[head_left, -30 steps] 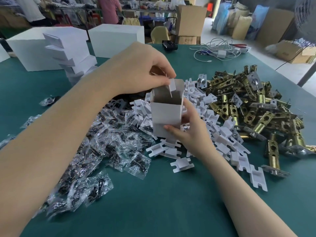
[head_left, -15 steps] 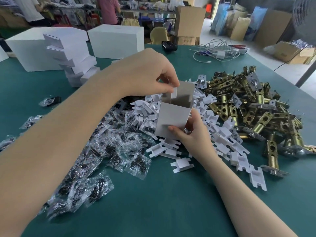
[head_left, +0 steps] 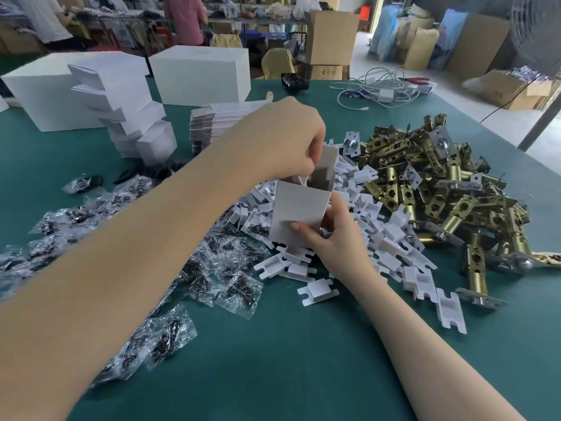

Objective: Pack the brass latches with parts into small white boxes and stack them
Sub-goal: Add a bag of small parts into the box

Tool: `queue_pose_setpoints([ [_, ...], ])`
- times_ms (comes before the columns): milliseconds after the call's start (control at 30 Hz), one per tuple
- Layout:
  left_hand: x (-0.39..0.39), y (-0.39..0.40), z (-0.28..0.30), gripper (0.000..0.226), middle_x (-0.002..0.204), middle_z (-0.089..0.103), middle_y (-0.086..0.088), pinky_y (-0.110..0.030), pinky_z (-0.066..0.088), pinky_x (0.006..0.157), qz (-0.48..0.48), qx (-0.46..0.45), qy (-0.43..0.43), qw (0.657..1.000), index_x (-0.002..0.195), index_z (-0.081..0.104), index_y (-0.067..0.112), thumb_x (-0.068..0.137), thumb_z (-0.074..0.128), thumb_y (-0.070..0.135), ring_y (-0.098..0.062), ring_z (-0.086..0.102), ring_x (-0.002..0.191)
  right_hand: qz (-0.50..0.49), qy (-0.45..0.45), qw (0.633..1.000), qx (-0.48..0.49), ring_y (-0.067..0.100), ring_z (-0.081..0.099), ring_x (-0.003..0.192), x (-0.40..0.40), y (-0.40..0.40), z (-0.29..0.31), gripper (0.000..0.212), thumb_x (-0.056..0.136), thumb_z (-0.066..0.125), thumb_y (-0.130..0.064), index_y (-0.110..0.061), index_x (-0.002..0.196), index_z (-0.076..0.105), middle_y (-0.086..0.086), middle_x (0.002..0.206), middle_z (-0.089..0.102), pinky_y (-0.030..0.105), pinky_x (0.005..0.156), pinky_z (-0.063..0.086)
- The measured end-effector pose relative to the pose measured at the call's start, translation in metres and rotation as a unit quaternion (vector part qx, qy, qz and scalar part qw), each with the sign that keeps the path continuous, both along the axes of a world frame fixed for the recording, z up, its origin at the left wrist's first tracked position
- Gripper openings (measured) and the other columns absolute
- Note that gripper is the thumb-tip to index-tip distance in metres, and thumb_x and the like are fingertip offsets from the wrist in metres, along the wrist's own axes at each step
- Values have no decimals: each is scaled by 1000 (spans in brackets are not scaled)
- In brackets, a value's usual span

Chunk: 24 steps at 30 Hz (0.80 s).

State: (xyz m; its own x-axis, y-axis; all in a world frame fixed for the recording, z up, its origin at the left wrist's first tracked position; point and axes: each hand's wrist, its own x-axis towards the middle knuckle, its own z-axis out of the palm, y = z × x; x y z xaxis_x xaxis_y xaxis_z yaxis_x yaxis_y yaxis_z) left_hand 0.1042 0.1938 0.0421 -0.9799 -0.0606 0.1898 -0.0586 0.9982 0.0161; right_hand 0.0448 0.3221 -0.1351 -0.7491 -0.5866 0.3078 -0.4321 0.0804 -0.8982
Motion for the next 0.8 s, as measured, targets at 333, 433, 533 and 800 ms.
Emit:
queue_pose_setpoints([
  [333, -23, 22, 9, 17, 79, 53, -7, -41, 51, 70, 108, -108, -106, 983, 80, 52, 13, 81, 69, 7, -29, 57, 89, 10, 17, 1000, 9, 1, 62, 94, -1, 0, -1, 51, 85, 74, -35, -50, 123, 44, -19, 99, 66, 35, 80, 56],
  [433, -25, 27, 0, 19, 71, 38, -7, -37, 37, 59, 130, -115, -81, 981, 81, 45, 11, 86, 62, 3, -28, 48, 83, 10, 16, 1000, 10, -2, 61, 96, 0, 0, 0, 50, 85, 73, -36, -57, 120, 43, -26, 103, 64, 34, 81, 55],
  [533, -26, 28, -10, 23, 72, 36, -6, -36, 39, 69, 158, -117, -64, 978, 108, 59, 11, 89, 56, -1, -29, 46, 84, 11, 10, 1000, 14, 0, 62, 97, 0, 0, 1, 49, 87, 72, -36, -45, 126, 45, -20, 103, 66, 41, 83, 56],
  [800, -25, 18, -16, 30, 72, 43, -1, -28, 32, 58, 156, -176, -59, 970, 80, 50, 15, 99, 52, 38, -23, 50, 80, 6, 8, 1000, 24, 1, 62, 97, 2, 0, 1, 55, 87, 72, -35, -40, 134, 43, -15, 107, 67, 41, 83, 57],
])
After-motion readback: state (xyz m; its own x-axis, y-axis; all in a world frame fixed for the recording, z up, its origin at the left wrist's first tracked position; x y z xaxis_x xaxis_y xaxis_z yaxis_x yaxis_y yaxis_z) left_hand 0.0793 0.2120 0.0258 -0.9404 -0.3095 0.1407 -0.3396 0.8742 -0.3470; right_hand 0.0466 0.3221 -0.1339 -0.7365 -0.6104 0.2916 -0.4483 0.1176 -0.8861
